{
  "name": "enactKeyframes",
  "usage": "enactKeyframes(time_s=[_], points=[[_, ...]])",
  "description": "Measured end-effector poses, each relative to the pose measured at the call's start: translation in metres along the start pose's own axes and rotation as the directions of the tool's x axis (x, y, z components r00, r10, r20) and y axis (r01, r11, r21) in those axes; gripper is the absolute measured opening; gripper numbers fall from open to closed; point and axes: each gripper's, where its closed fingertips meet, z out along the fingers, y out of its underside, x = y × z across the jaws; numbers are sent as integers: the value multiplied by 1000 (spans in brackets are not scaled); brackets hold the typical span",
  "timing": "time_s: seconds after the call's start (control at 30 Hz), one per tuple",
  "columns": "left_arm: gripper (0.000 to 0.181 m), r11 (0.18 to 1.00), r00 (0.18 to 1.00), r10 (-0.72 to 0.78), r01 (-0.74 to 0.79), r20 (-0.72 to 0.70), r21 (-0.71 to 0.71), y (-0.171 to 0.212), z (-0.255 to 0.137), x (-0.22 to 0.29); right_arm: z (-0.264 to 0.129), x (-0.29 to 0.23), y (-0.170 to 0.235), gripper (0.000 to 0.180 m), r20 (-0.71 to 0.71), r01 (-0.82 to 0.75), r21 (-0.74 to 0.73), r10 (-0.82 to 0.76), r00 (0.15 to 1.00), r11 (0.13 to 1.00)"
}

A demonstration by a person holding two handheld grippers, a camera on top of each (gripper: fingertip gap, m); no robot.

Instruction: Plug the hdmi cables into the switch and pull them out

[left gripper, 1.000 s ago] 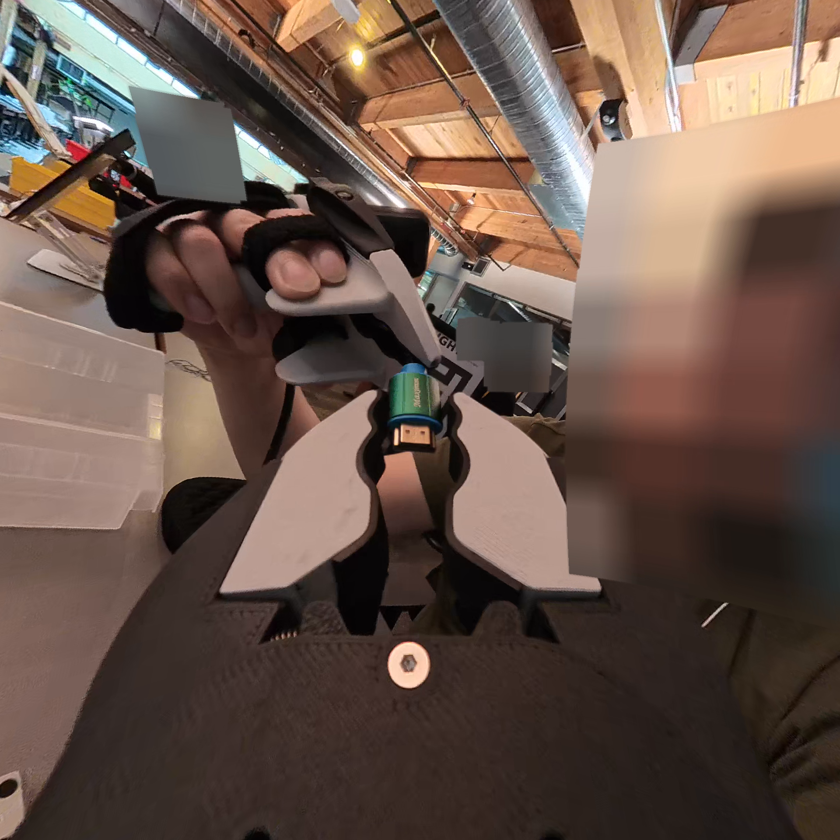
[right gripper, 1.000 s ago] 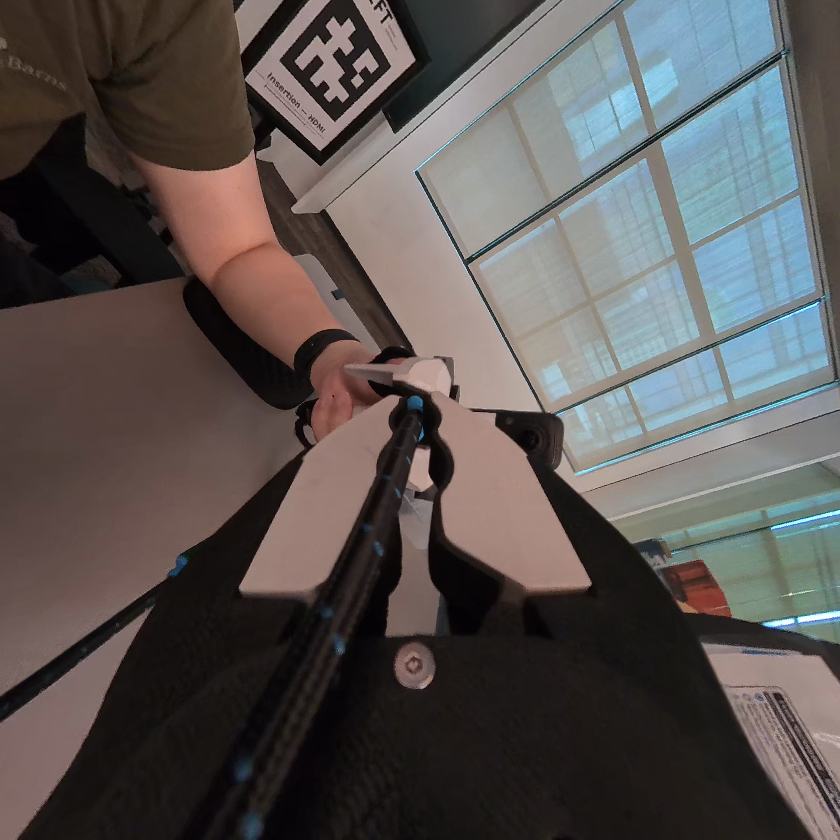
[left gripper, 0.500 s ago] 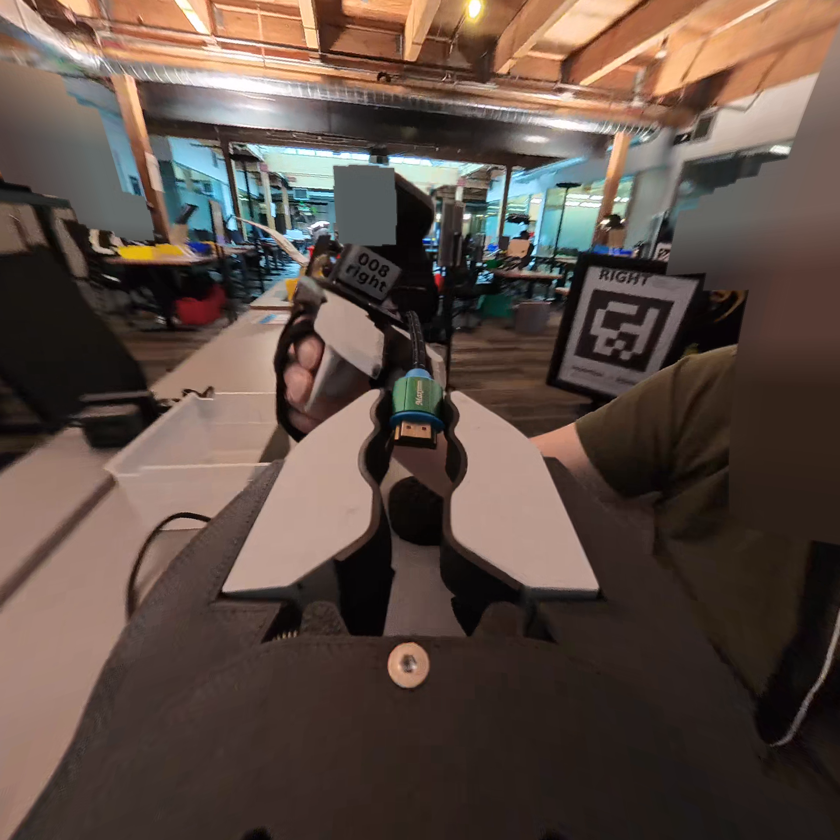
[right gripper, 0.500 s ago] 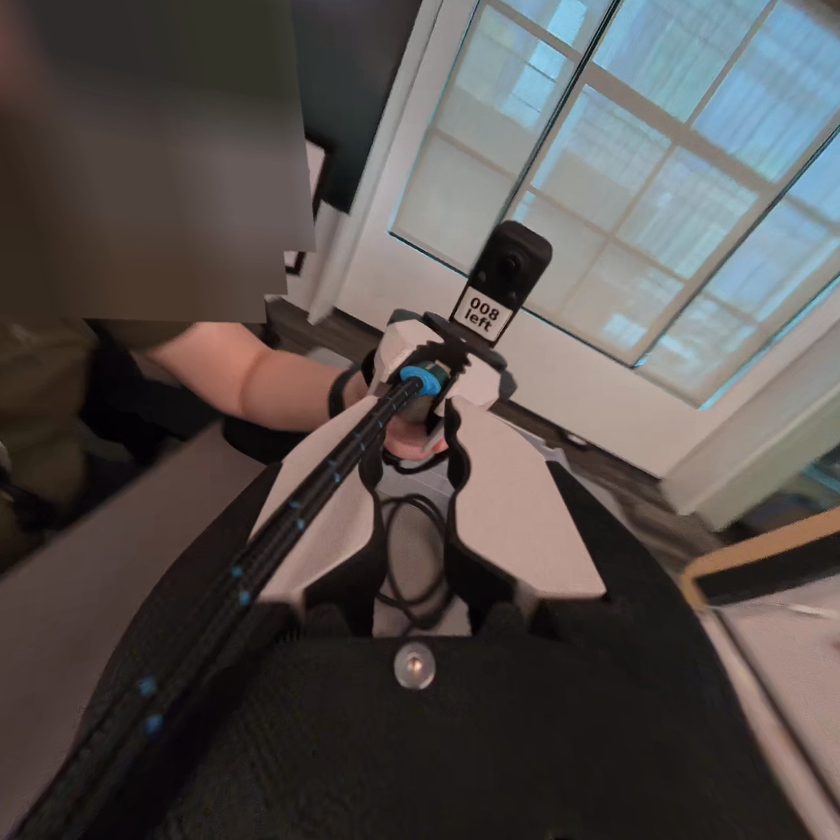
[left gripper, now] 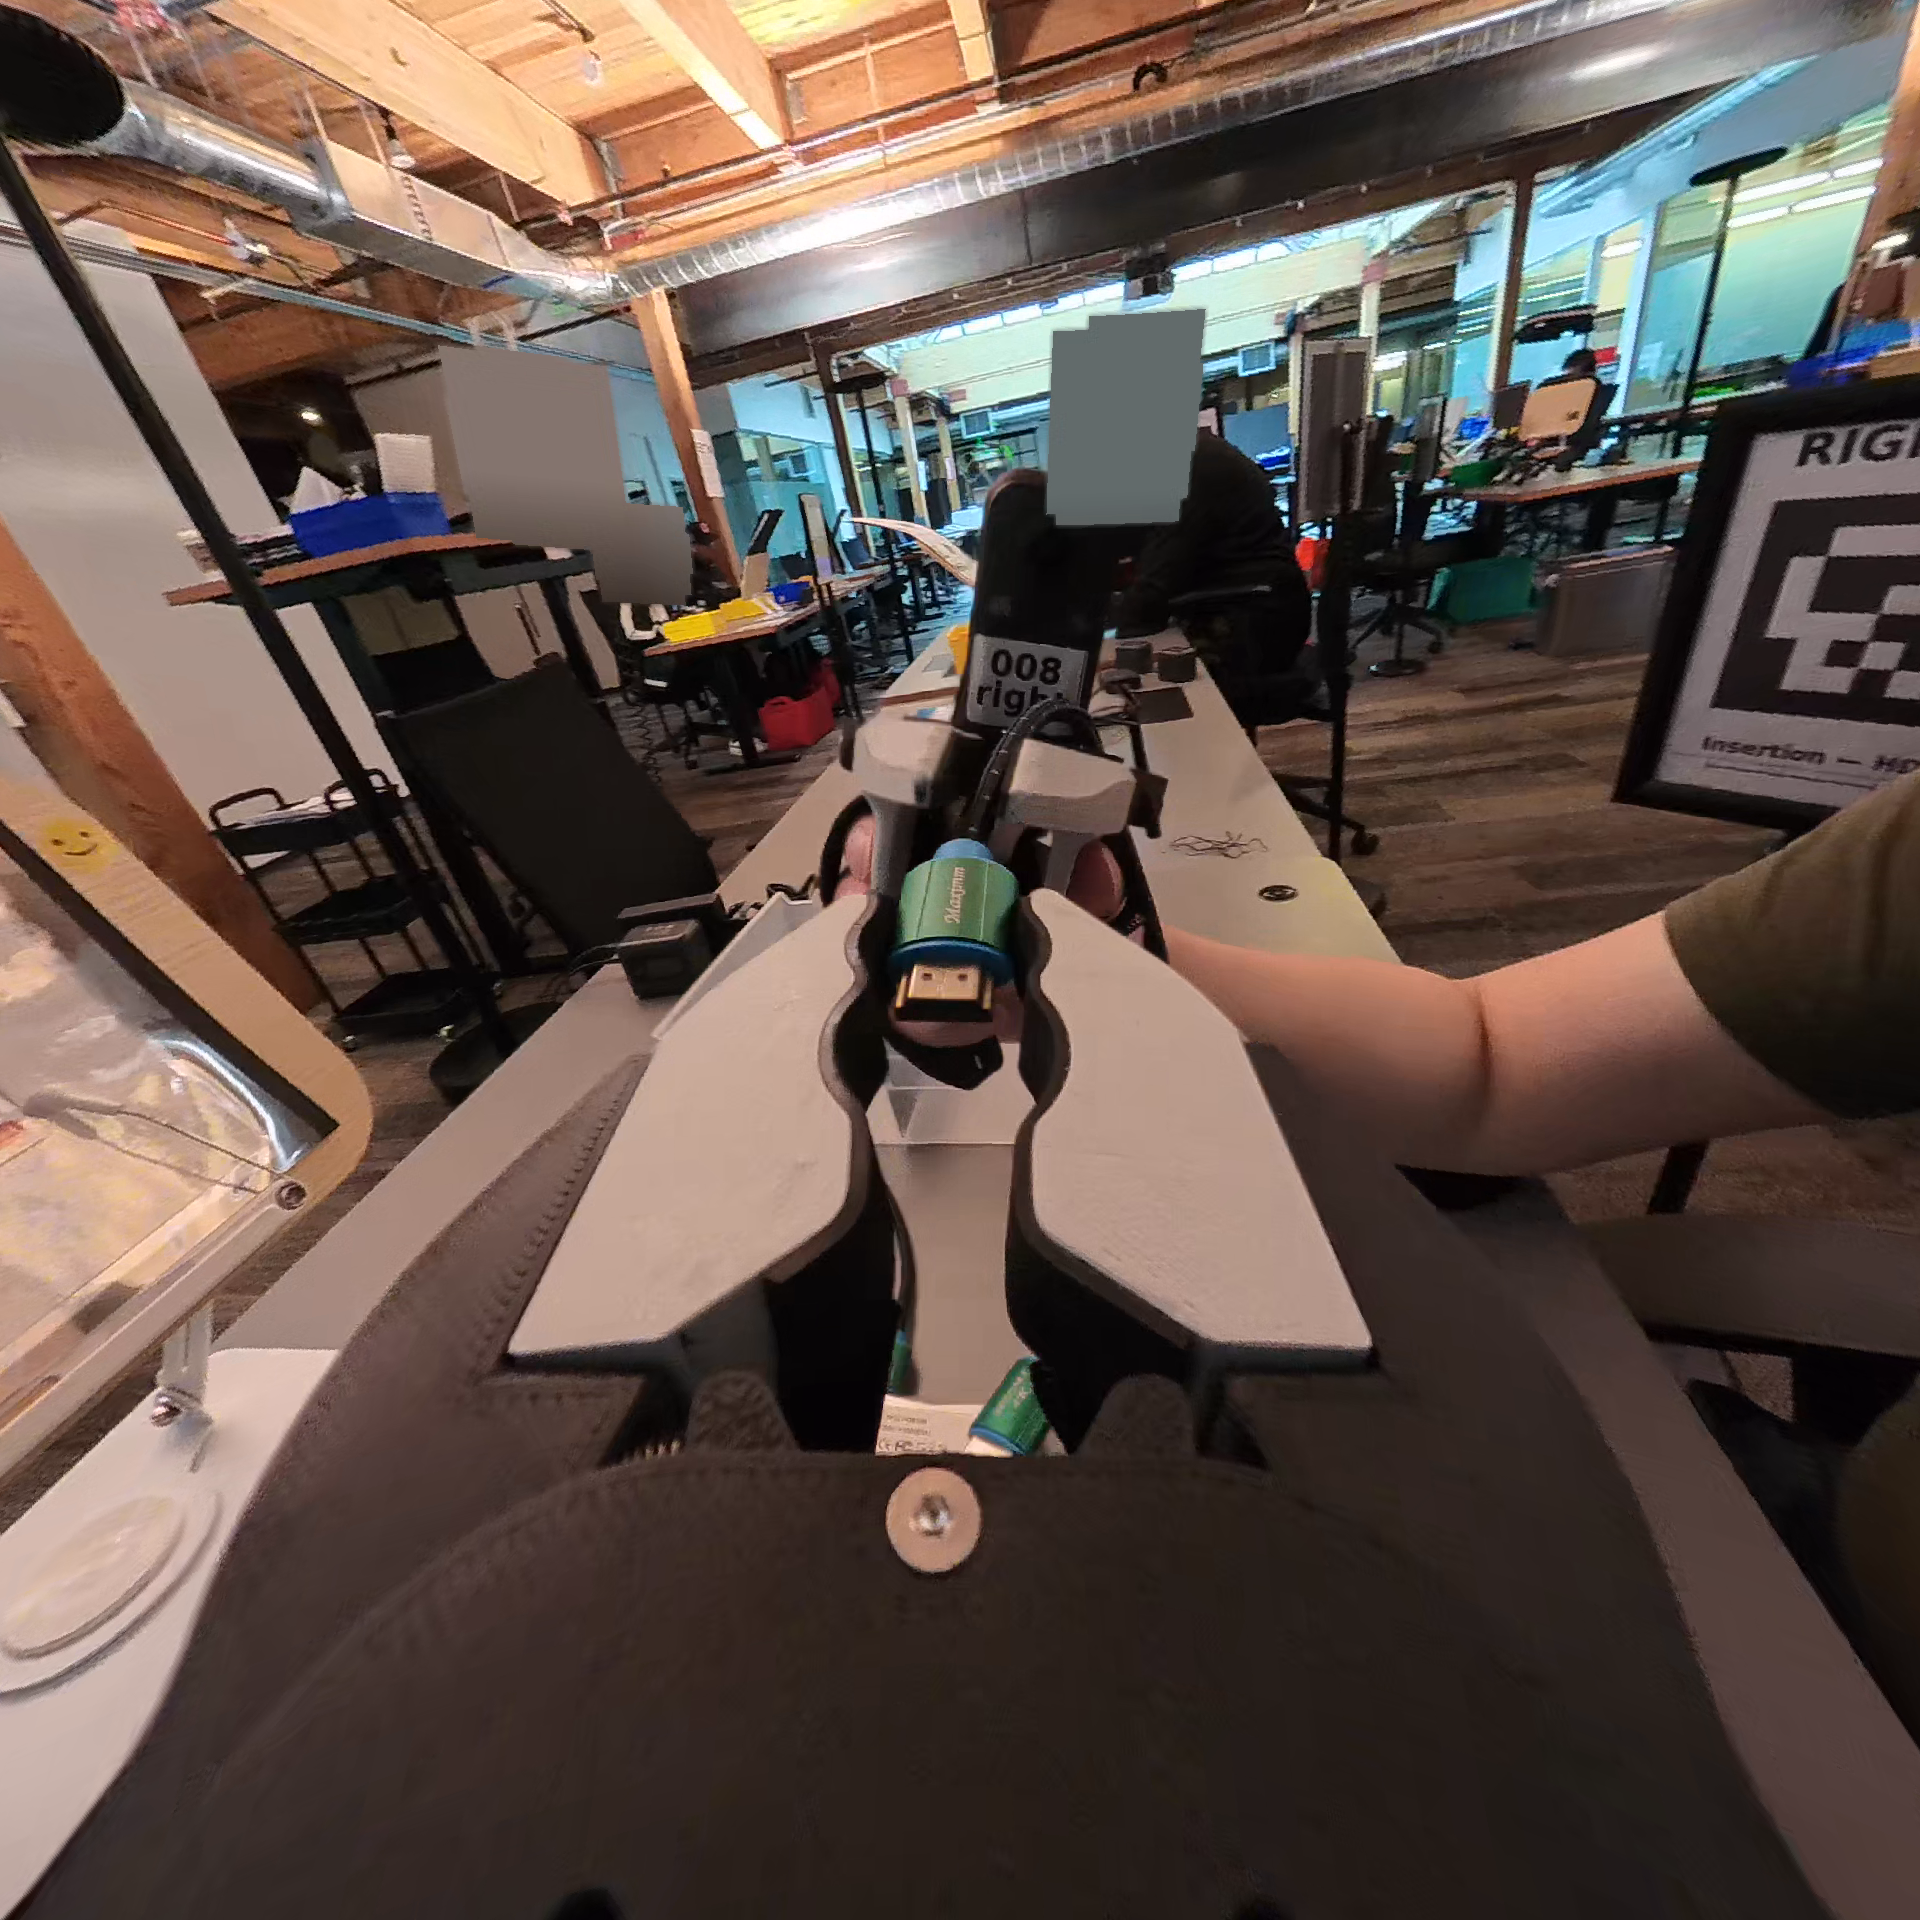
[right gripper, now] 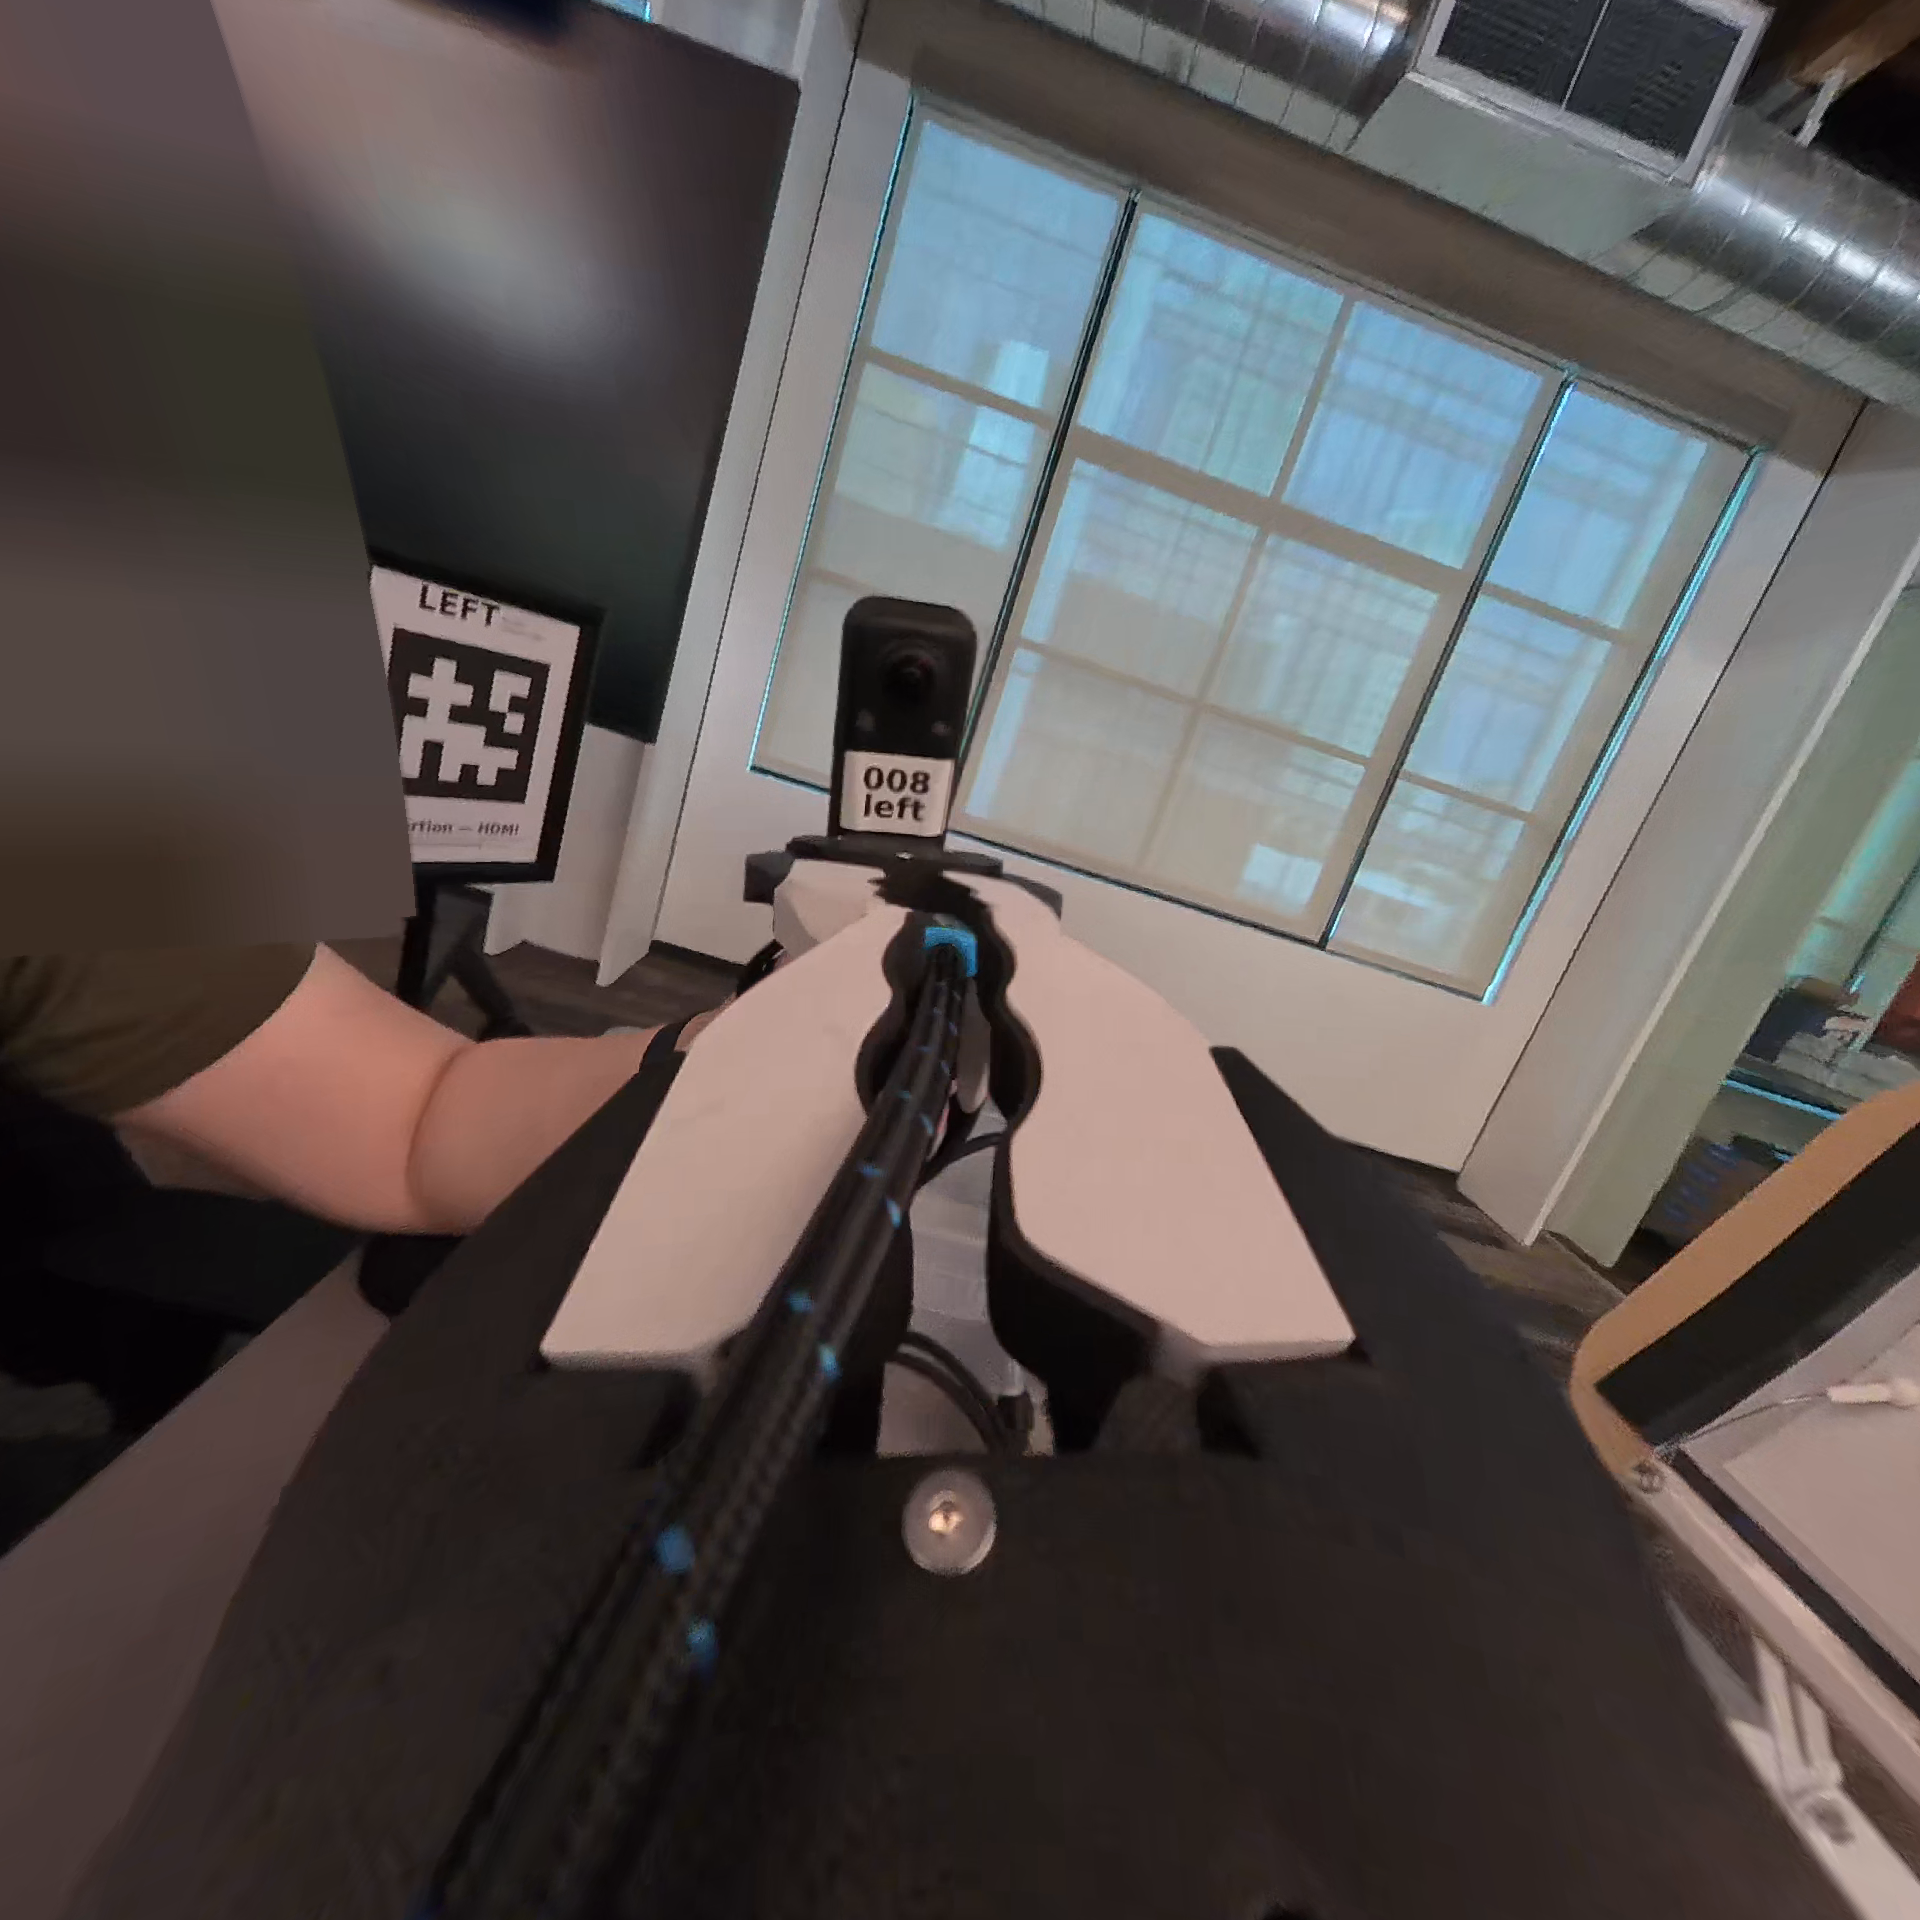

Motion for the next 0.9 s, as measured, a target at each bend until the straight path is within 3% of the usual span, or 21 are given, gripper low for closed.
enactKeyframes(time_s=[0.03, 0.3, 0.9], points=[[21, 1000, 1000, -1, 2, 7, -9, 1, 0, -1, 0, 0, 3, 7, 8, -7, -25, 8, 1000, 1000], [21, 998, 1000, -25, 25, 14, -51, 8, 1, -4, -2, 3, 15, 8, -3, -1, -142, 1, 1000, 990], [21, 989, 1000, -8, 10, 13, -149, 24, 6, -3, -8, 0, 27, 8, 33, 17, -244, -9, 999, 970]])
